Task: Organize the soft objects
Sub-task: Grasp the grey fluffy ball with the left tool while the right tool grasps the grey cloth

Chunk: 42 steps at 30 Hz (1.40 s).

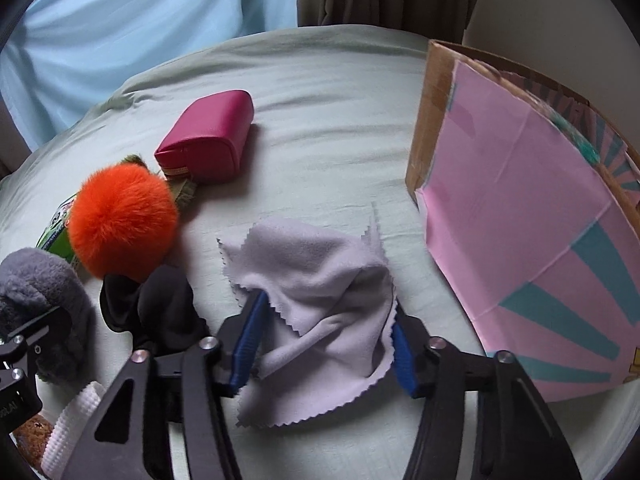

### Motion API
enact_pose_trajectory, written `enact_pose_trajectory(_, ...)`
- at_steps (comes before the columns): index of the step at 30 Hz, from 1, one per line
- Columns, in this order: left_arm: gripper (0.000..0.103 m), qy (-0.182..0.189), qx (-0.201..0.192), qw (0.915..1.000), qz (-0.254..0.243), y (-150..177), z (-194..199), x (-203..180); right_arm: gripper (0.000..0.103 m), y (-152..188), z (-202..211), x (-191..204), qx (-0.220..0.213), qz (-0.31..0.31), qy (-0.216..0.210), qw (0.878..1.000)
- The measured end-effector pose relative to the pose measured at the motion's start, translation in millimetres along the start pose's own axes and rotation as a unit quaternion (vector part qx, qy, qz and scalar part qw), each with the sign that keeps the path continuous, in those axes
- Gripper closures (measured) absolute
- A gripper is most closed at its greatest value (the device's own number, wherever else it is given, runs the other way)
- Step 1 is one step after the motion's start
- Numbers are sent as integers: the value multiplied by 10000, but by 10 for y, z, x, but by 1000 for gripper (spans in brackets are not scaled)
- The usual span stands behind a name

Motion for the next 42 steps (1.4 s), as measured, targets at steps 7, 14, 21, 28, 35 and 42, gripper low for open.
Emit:
enact_pose_trajectory(7,53,71,-50,9998,197,-17,85,34,85,-40,32,56,12,132,-116,9998)
enact_pose_trajectory(14,53,243,-247,9988,354,-132,415,54,89,-194,337,31,-152,91,-179,9997)
enact_pose_trajectory(21,53,279,-436,9971,562,-312,917,68,89,-412,851,27,-310,92,-271,9991)
enact_pose_trajectory(28,53,278,-480,9959,719,-261,1067,152,89,-221,817,11,-106,20,-478,9988)
enact_pose_trajectory(35,53,238,-279,9961,806,-22,917,233,57,148,606,-36,150,157,-488,9986)
enact_pose_trajectory(42,53,285,-244,9965,741,45,828,206,18,316,394,-92,273,563,-383,9973)
Point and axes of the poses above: each gripper's, at about its wrist camera, not at the fingertips, and z roughly against the way its jaws point, x to its left, y to its underside, the point moved 10 cm from there along -z, roughly the way its jaws point, and after that the axes turned 7 degrees about z, right-handed, at the moved point
